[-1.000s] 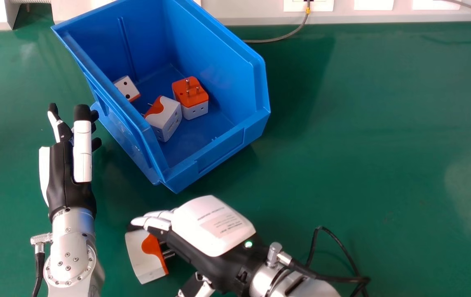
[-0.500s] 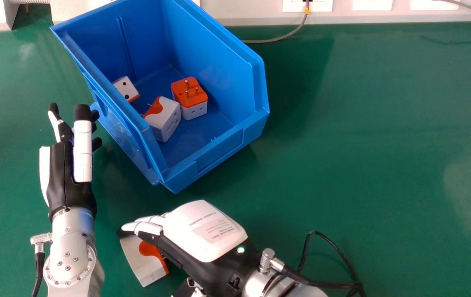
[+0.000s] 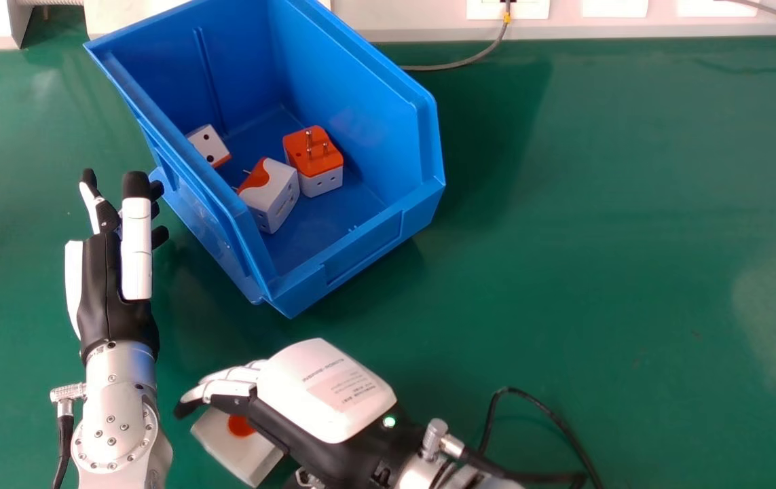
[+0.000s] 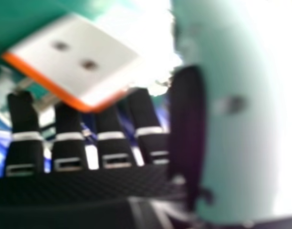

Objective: Pick all objects and put in blue box

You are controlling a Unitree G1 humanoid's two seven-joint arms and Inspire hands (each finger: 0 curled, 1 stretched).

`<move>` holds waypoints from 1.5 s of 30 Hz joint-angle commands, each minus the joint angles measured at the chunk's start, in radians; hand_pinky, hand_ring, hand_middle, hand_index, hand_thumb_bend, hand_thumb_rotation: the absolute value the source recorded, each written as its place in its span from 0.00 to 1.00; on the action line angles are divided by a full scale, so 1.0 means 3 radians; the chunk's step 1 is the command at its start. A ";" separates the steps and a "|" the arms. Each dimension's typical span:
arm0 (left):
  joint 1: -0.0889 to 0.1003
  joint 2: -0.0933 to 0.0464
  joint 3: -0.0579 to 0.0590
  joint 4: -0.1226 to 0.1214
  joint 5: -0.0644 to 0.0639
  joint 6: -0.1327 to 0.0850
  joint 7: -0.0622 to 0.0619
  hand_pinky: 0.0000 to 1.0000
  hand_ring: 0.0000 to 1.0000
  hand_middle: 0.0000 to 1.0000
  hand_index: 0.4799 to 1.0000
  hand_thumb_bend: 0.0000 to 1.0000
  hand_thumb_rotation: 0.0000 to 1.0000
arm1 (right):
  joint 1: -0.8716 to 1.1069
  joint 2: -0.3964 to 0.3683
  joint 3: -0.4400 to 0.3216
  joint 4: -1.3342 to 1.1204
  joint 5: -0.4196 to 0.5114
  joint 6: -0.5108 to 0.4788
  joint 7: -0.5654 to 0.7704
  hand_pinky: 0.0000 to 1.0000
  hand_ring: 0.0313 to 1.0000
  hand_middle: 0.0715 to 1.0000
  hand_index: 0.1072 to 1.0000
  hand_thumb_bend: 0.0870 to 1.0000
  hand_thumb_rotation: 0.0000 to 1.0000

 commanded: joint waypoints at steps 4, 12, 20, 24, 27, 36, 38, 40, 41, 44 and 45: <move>-0.0010 0.0024 0.0004 -0.0057 0.0011 -0.0019 -0.0005 0.85 0.89 0.86 0.88 0.96 1.00 | 0.0007 0.0097 -0.0068 0.0131 0.0085 -0.0179 -0.0279 0.56 0.67 0.69 0.61 0.62 0.08; -0.0011 0.0032 0.0004 -0.0057 0.0011 -0.0008 -0.0011 0.85 0.89 0.86 0.88 0.96 1.00 | -0.0012 0.0085 -0.0091 0.0126 0.0050 -0.0218 -0.0301 0.44 0.54 0.57 0.49 0.52 0.03; -0.0009 0.0034 0.0006 -0.0065 0.0009 -0.0006 -0.0014 0.85 0.89 0.86 0.88 0.96 1.00 | -0.0010 0.0084 -0.0103 0.0123 0.0048 -0.0275 -0.0370 0.39 0.49 0.53 0.44 0.48 0.01; -0.0006 0.0032 0.0005 -0.0072 0.0010 -0.0007 -0.0012 0.85 0.89 0.86 0.88 0.96 1.00 | -0.0008 0.0090 -0.0114 0.0137 0.0057 -0.0300 -0.0377 0.38 0.48 0.52 0.44 0.47 0.01; -0.0007 0.0033 0.0004 -0.0066 0.0010 -0.0011 -0.0015 0.85 0.89 0.86 0.88 0.96 1.00 | -0.0006 0.0090 -0.0121 0.0134 0.0061 -0.0309 -0.0374 0.37 0.47 0.51 0.43 0.46 0.01; -0.0015 0.0040 0.0007 -0.0051 0.0012 -0.0015 -0.0015 0.85 0.89 0.86 0.88 0.96 1.00 | -0.0008 0.0089 -0.0141 0.0126 0.0073 -0.0345 -0.0365 0.36 0.46 0.50 0.42 0.45 0.00; -0.0017 0.0041 0.0007 -0.0048 0.0013 -0.0015 -0.0015 0.85 0.89 0.86 0.88 0.96 1.00 | -0.0016 0.0092 -0.0148 0.0139 0.0075 -0.0355 -0.0367 0.35 0.45 0.50 0.42 0.45 0.00; -0.0017 0.0040 0.0006 -0.0055 0.0014 -0.0011 -0.0013 0.85 0.89 0.86 0.88 0.96 1.00 | -0.0021 0.0095 -0.0153 0.0147 0.0069 -0.0356 -0.0370 0.35 0.45 0.50 0.42 0.45 0.00; -0.0018 0.0041 0.0006 -0.0053 0.0014 -0.0012 -0.0013 0.85 0.89 0.86 0.88 0.96 1.00 | -0.0021 0.0093 -0.0155 0.0144 0.0066 -0.0355 -0.0370 0.35 0.45 0.49 0.42 0.45 0.00; -0.0022 0.0045 0.0009 -0.0036 0.0009 -0.0020 -0.0021 0.85 0.89 0.86 0.88 0.96 1.00 | -0.0019 0.0086 -0.0159 0.0121 0.0058 -0.0356 -0.0371 0.35 0.45 0.49 0.42 0.45 0.00; -0.0025 0.0044 0.0010 -0.0026 0.0008 -0.0024 -0.0022 0.85 0.89 0.86 0.88 0.96 1.00 | -0.0018 0.0083 -0.0160 0.0117 0.0056 -0.0357 -0.0372 0.35 0.45 0.49 0.42 0.45 0.00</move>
